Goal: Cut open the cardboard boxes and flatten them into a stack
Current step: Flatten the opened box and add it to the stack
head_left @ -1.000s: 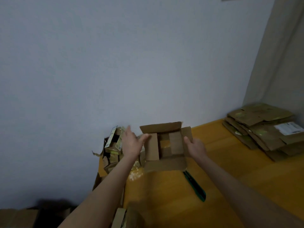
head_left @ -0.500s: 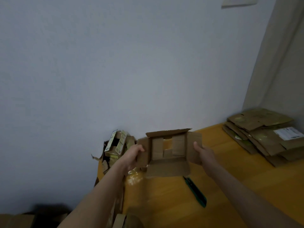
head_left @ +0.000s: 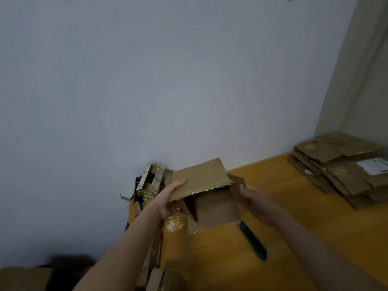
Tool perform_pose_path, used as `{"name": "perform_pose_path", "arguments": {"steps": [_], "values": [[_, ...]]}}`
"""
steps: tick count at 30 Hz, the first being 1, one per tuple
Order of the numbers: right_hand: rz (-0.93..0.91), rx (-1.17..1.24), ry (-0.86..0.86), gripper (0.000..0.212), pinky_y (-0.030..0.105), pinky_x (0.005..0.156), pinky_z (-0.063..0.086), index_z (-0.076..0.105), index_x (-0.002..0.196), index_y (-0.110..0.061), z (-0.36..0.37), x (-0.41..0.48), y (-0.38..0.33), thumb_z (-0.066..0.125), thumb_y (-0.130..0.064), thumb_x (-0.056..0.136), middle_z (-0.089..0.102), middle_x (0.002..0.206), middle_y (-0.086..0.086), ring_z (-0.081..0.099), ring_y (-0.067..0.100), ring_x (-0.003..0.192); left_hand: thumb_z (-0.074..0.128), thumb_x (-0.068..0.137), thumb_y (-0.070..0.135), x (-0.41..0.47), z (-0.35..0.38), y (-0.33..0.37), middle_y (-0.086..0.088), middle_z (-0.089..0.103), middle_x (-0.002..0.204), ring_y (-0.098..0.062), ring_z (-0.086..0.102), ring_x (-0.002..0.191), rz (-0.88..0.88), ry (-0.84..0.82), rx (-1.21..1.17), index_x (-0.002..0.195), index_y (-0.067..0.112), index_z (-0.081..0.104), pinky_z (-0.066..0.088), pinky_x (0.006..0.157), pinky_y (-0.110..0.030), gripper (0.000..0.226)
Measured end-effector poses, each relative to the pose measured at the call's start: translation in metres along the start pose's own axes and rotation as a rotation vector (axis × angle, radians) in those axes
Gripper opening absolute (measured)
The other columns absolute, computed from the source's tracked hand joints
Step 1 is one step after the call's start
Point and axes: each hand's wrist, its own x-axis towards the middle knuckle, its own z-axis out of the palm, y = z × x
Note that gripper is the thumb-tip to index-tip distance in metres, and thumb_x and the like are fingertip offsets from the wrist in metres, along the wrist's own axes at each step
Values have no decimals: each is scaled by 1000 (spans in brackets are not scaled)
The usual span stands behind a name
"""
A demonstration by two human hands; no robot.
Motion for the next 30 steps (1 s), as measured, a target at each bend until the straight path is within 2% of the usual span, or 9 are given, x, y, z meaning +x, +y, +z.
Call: {"name": "perform_pose_path", "arguments": {"steps": [4, 9, 13, 16, 18, 20, 22, 24, 30], "values": [[103, 54, -39, 61, 38, 89, 51, 58, 127, -23, -6, -1, -2, 57, -58, 77, 54, 134, -6, 53, 18, 120, 74, 70, 32, -9, 7, -4, -10, 69, 90, -24, 69, 76, 96, -23, -10, 117, 9, 56, 58, 56, -38, 55], [85, -85, 95, 82, 32, 69, 55, 49, 128, -32, 5, 5, 3, 85, -41, 56, 57, 126, -4, 61, 21, 106, 70, 75, 4, -9, 31, -3, -6, 57, 129, -29, 60, 112, 305, -110, 204, 135, 27, 47, 55, 86, -45, 69], [-10, -56, 131, 76, 26, 68, 55, 50, 128, -32, -2, 2, 7, 83, -31, 60, 55, 128, -6, 59, 16, 108, 69, 86, 9, -11, 31, -4, -1, 59, 130, -17, 65, 106, 444, -104, 374, 126, 27, 56, 57, 83, -33, 46], [16, -13, 128, 63, 32, 75, 54, 52, 126, -32, 1, 2, 4, 71, -50, 69, 54, 128, -4, 56, 19, 111, 70, 87, 17, -10, 39, -9, -4, 47, 141, -20, 52, 125, 675, 90, 628, 125, 20, 61, 47, 102, -39, 39], [98, 158, 124, 68, 42, 86, 52, 52, 130, -28, 2, 4, 1, 49, -71, 77, 54, 127, -1, 53, 25, 116, 67, 89, 20, -9, 44, -11, 0, 39, 148, -16, 44, 131, 866, 193, 834, 127, 15, 62, 41, 107, -38, 38], [147, 321, 94, 80, 48, 91, 49, 52, 134, -24, -2, 7, 0, 27, -79, 81, 54, 133, 7, 52, 32, 119, 64, 91, 22, -12, 48, -12, 5, 39, 149, -13, 51, 123, 1030, 224, 1003, 119, 13, 64, 46, 101, -35, 29], [164, 447, 109, 84, 50, 90, 48, 47, 140, -20, -9, 7, 1, 22, -78, 84, 49, 141, 12, 53, 36, 118, 63, 92, 20, -17, 50, -9, 4, 44, 147, -10, 61, 100, 1202, 257, 1155, 94, 11, 64, 52, 87, -33, 9], [193, 490, 160, 82, 53, 91, 48, 39, 145, -19, -14, 6, 2, 32, -74, 85, 47, 143, 9, 53, 38, 118, 66, 90, 13, -21, 51, -7, -1, 53, 141, -12, 65, 83, 1342, 283, 1263, 83, 12, 63, 55, 76, -29, 7], [246, -129, 236, 88, 35, 68, 56, 43, 135, -16, -2, 6, -9, 83, -47, 62, 57, 119, 4, 59, 27, 103, 73, 73, -10, -27, 49, -12, -2, 65, 126, -24, 68, 105, 1469, 217, 1425, 99, 13, 76, 59, 83, -36, 34]]}}
